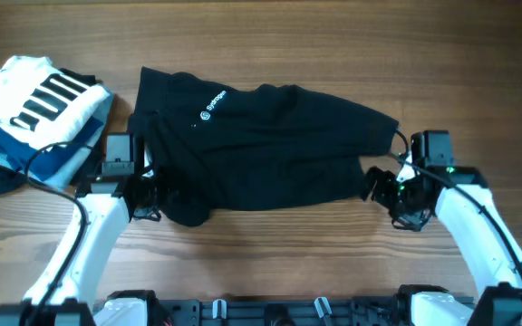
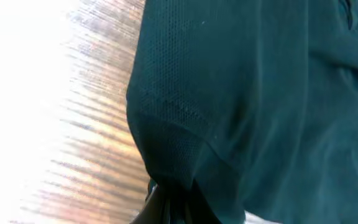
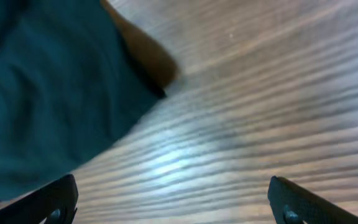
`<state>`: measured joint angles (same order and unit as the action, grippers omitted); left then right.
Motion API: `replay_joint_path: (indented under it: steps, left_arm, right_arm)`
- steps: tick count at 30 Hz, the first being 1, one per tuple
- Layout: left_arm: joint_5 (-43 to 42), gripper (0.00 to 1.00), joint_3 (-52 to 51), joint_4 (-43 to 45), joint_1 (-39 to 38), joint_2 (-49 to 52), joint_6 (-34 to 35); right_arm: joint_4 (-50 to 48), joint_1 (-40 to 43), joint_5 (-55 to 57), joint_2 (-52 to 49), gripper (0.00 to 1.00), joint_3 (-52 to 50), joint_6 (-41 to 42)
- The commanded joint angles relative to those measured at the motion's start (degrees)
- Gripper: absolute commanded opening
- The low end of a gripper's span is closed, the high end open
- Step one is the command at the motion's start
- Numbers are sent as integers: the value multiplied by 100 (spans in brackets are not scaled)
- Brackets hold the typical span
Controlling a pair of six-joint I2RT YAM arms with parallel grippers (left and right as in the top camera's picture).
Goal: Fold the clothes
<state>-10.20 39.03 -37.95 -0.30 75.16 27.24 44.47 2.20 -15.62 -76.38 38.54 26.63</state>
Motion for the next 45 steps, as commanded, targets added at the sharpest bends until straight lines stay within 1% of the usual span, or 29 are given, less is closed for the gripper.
replay_joint_path:
  steps: [1,4,6,8,9,10,11,12,13,14,17,19,21,23,24,27,29,32,34,36,38,41,43,45]
  left_arm:
    - [85,4,74,-343,24,-208,-26]
    - [85,4,74,-590,24,-208,-26]
    - [85,4,74,-673,24,-208,-26]
    - [85,4,74,-673,24,-208,-26]
    - [85,4,74,-671,24,-208,-26]
    - [85,4,74,-669,24,-208,-26]
    - [85,4,74,-669,24,-208,-26]
    - [85,4,74,-669,24,-208,-26]
    - [85,4,74,-667,24,-208,-26]
    - [85,4,74,-664,24,-208,-26]
    - [85,4,101,-605,26,-210,-28]
    - [63,4,476,-750,26,-210,-164]
    - [68,4,1226,-1176,26,-210,-461]
    - [68,4,2166,-1580,50,-210,-737]
    - [66,4,2588,-1742,105,-210,-737]
    - [61,4,3770,-2159,348,-210,-739]
    - [-240,4,4780,-2343,616,-210,-761]
    - [-782,4,5740,-2363,896,-269,-756]
    - [-800,4,6188,-2356,1023,-411,-756]
    - [-802,4,6380,-2249,1128,-588,-754]
    - [-804,4,6380,-2050,1134,-702,-752]
    - [-881,4,6380,-1895,1130,-437,-752]
    - [-1115,4,6378,-1727,1067,28,-754]
    - [-1126,4,6378,-1491,876,625,-756]
  right_arm:
    - [-831,-4,-809,-37,94,-505,203]
    - [-1305,-9,-977,-184,89,-621,201]
    - [-1499,-9,-1036,-494,87,-621,199]
    - [-1934,-35,-1193,-1032,85,-621,197]
    - [-2247,-76,-1217,-1318,79,-621,208]
    - [-2485,-107,-1300,-1493,76,-621,210]
    - [-2660,-140,-1377,-1665,70,-621,251]
    - [-2841,-170,-1408,-1926,45,-621,387]
    - [-2861,-170,-1386,-1987,8,-621,393]
    - [-2859,-168,-1340,-1956,4,-619,396]
    - [-2621,-125,-1309,-1528,4,-474,332]
    - [-1818,17,-1073,-911,4,22,125]
    - [-662,236,-643,-273,4,1005,-203]
    - [203,380,-271,146,4,2065,-439]
    - [570,413,-74,275,4,2566,-522]
    - [1268,507,310,352,4,3694,-614]
    - [1749,623,319,354,4,4577,-765]
    - [2203,739,435,363,4,5512,-870]
    - [2490,769,745,391,4,6266,-1045]
    - [2588,769,1010,391,4,6695,-1174]
    - [2465,769,1010,385,4,6802,-1246]
    - [2308,769,1001,-13,4,6800,-1408]
    - [2194,767,898,-614,4,6800,-1670]
    - [2033,767,898,-1220,4,6800,-1764]
